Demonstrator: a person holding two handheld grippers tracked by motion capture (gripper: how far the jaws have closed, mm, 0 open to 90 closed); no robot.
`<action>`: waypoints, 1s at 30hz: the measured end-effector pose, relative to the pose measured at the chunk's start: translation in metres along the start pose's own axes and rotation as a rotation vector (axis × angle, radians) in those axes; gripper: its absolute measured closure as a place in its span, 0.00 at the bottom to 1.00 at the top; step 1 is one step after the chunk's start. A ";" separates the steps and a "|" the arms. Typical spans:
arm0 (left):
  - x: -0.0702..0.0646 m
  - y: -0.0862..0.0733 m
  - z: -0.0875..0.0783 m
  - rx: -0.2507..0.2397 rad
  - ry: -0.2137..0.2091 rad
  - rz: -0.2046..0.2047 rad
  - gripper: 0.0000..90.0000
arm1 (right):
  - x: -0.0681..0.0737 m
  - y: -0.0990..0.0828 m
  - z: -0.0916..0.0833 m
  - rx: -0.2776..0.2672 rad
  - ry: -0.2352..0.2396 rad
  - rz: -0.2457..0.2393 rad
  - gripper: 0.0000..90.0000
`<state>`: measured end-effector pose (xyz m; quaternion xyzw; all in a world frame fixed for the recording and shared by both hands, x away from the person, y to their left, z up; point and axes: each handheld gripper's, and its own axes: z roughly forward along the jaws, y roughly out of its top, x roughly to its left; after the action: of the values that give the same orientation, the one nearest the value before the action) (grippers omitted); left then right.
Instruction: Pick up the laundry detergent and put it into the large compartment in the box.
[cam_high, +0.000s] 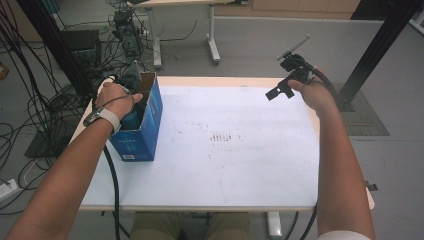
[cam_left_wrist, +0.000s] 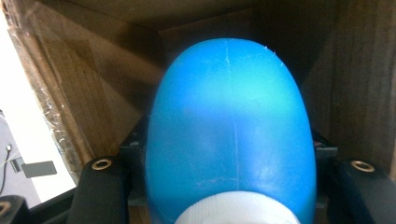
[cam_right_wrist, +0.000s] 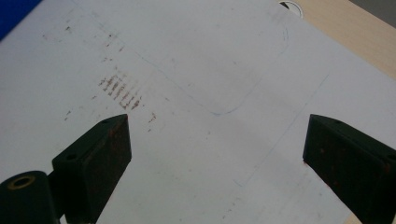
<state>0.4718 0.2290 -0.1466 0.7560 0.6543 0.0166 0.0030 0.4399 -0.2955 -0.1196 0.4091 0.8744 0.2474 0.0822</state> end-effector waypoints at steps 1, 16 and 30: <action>0.000 0.000 0.000 -0.001 -0.001 0.000 0.42 | 0.000 0.000 0.000 0.000 0.000 0.000 0.09; 0.001 -0.001 0.000 -0.004 -0.003 0.001 0.42 | 0.000 0.000 0.000 0.001 0.001 0.005 0.09; 0.001 -0.002 0.000 -0.010 -0.003 0.002 0.42 | 0.000 0.000 0.001 0.001 0.001 0.003 0.09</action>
<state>0.4702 0.2298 -0.1467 0.7566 0.6536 0.0186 0.0077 0.4402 -0.2948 -0.1199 0.4102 0.8740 0.2474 0.0814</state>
